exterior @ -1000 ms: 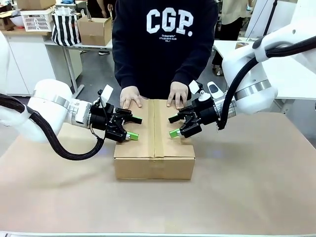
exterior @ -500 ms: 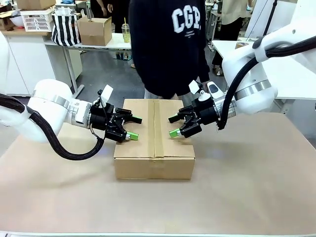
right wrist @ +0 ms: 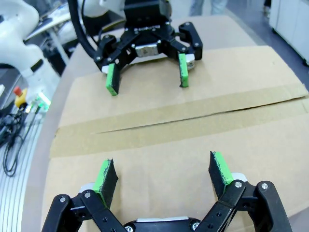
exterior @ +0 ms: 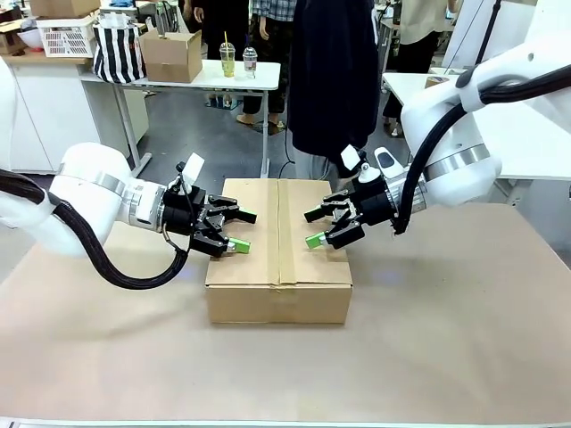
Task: Pack the gift set into the box.
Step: Press and hold the closed box until the human finishes sealing it.
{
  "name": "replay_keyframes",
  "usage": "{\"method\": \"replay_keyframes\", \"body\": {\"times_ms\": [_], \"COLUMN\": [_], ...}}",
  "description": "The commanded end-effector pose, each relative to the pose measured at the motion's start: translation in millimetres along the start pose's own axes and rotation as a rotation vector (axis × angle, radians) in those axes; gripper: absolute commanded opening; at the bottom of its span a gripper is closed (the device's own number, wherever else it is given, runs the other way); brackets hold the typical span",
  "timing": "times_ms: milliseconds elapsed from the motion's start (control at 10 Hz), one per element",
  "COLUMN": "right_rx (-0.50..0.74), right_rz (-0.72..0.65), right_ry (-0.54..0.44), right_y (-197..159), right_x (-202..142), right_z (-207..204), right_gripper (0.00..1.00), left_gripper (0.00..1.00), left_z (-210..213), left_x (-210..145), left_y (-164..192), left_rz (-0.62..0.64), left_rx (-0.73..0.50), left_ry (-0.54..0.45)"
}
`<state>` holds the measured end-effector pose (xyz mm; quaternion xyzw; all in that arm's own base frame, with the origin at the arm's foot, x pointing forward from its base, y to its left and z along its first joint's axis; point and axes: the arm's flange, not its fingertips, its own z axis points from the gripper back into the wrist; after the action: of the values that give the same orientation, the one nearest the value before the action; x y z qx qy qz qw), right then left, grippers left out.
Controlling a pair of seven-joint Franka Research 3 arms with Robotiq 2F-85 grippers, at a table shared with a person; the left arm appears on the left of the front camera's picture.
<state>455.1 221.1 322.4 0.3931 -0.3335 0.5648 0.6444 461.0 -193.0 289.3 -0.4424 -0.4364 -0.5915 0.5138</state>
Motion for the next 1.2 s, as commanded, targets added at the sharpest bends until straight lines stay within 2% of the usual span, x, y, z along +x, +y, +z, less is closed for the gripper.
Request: {"method": "replay_keyframes", "body": {"times_ms": [0,1100], "right_rx": [0.009,0.009], "right_rz": [-0.002,-0.002], "right_ry": [0.007,0.007], "right_y": [-0.1,-0.1], "right_x": [-3.3,-3.3], "right_z": [1.9,1.9], "right_gripper": [1.00,1.00], "left_gripper": [1.00,1.00], "left_z": [-0.2,-0.2], "left_x": [-1.0,-1.0], "left_y": [-0.1,-0.1], "left_rz": [-0.019,-0.019], "left_rx": [0.009,0.009], "left_ry": [0.000,0.000]}}
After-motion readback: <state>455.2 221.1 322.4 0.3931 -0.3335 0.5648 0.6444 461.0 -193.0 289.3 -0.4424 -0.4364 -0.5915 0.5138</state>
